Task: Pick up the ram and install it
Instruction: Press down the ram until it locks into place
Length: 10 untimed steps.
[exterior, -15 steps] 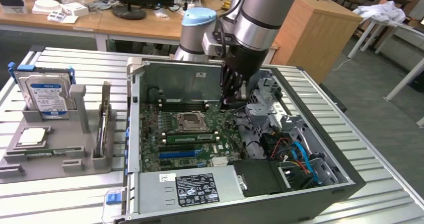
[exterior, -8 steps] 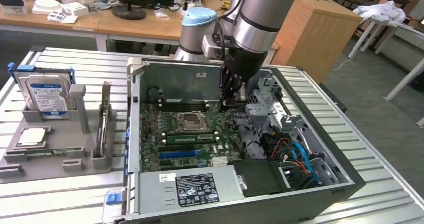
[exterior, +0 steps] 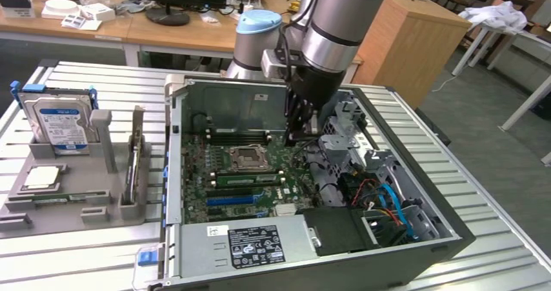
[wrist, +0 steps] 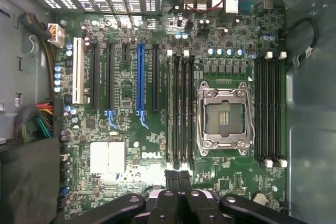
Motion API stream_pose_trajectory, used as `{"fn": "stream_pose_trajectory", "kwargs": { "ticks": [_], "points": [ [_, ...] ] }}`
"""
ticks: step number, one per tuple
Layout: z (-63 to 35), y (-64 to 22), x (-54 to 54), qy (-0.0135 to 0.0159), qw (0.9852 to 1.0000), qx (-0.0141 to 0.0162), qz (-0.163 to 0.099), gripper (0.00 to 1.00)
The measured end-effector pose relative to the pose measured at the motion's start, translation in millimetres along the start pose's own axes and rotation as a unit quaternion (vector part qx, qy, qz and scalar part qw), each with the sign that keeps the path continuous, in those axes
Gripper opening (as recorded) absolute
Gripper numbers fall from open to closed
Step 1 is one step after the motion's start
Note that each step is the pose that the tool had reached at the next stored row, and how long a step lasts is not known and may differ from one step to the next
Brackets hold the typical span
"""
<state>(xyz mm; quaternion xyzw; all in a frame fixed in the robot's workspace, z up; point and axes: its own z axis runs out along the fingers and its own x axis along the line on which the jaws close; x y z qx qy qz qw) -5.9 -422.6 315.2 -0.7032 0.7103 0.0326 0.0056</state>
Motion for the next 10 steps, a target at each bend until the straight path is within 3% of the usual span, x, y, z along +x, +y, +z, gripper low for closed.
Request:
{"fn": "stream_pose_trajectory", "kwargs": {
  "ticks": [10],
  "points": [
    [8.3,-0.3,0.5,0.0,1.0,0.0,0.0,0.11]
  ]
}}
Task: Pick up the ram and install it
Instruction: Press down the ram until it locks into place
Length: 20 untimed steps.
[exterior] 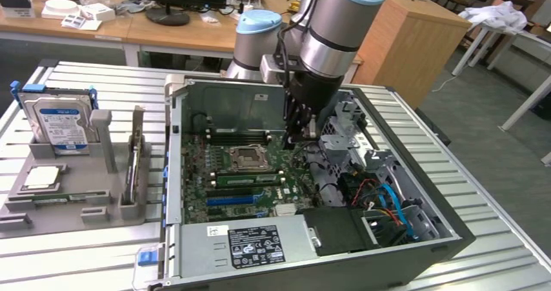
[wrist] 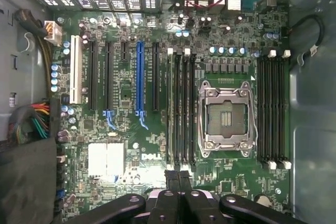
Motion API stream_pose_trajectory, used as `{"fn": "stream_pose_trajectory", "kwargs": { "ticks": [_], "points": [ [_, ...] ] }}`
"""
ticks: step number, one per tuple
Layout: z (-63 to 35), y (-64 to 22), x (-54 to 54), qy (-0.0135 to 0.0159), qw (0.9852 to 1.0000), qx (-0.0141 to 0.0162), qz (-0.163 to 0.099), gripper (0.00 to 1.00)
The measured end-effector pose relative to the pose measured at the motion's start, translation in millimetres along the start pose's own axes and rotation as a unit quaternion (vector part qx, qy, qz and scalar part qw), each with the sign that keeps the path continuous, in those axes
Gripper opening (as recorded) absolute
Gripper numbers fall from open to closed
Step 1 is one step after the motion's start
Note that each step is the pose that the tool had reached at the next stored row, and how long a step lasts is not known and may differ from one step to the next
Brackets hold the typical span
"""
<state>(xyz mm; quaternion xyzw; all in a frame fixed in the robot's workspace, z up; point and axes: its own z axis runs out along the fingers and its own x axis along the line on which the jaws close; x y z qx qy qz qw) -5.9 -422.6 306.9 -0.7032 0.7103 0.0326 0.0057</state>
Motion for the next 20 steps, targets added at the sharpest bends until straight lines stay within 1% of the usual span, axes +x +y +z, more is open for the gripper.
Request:
{"fn": "stream_pose_trajectory", "kwargs": {
  "ticks": [18,19,20],
  "points": [
    [13.4,-0.5,0.7,0.0,1.0,0.0,0.0,0.11],
    [19.2,-0.8,1.0,0.0,1.0,0.0,0.0,0.11],
    [19.7,-0.8,1.1,0.0,1.0,0.0,0.0,0.11]
  ]
}}
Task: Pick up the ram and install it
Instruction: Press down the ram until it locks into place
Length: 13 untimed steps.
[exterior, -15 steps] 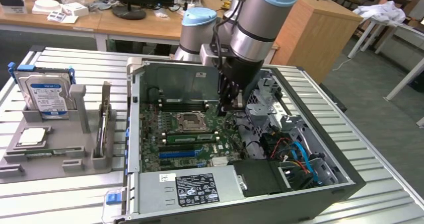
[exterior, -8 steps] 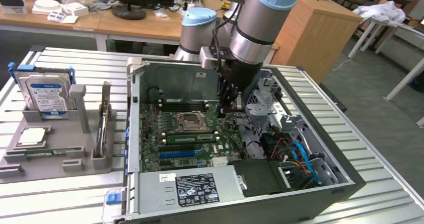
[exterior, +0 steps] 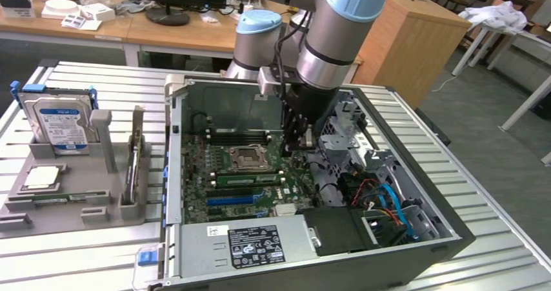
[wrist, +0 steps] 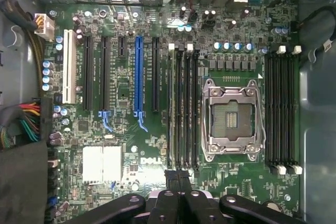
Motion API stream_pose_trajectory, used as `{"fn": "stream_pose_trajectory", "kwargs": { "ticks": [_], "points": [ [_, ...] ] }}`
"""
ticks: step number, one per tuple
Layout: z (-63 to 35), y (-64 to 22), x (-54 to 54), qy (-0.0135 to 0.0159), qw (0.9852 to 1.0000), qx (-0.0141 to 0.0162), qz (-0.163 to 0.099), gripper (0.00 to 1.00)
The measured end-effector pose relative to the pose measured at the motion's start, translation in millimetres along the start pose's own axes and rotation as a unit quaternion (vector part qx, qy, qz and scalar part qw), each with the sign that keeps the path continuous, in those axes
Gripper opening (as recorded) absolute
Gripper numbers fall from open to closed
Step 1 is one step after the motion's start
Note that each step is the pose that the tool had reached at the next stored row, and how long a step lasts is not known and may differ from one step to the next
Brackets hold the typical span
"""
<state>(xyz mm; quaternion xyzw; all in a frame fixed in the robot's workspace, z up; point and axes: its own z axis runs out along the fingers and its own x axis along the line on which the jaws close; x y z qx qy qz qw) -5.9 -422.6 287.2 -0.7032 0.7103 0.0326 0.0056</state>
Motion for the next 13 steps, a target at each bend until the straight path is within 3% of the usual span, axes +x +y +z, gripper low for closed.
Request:
{"fn": "stream_pose_trajectory", "kwargs": {
  "ticks": [13],
  "points": [
    [7.2,-0.3,0.4,0.0,1.0,0.0,0.0,0.11]
  ]
}}
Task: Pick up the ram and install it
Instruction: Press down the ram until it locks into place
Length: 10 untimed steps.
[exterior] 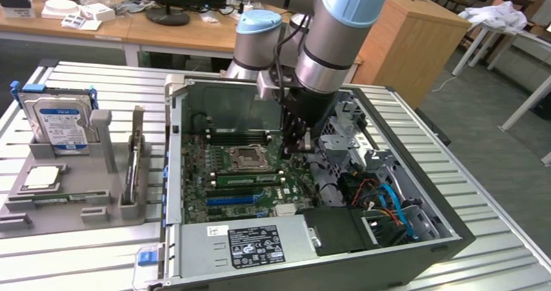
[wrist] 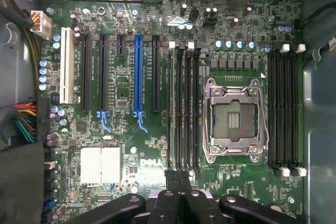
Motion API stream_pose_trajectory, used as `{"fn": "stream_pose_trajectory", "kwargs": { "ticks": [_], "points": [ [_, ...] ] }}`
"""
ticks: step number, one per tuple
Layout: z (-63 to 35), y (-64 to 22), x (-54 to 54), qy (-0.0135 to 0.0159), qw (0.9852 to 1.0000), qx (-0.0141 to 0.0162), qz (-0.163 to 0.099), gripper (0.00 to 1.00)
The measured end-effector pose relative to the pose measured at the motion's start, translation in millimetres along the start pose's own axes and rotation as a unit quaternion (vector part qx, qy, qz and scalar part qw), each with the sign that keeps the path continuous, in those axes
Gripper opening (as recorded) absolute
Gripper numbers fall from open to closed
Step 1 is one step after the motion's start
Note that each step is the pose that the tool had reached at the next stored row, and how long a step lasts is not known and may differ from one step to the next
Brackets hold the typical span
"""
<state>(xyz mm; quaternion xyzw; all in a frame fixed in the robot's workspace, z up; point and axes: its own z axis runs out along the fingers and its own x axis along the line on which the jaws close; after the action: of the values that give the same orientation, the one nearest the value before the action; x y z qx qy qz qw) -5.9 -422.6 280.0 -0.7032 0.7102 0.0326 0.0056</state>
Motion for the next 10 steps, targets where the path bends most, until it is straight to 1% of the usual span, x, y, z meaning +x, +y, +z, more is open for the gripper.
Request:
{"fn": "stream_pose_trajectory", "kwargs": {
  "ticks": [10],
  "points": [
    [6.4,-0.2,0.4,0.0,1.0,0.0,0.0,0.11]
  ]
}}
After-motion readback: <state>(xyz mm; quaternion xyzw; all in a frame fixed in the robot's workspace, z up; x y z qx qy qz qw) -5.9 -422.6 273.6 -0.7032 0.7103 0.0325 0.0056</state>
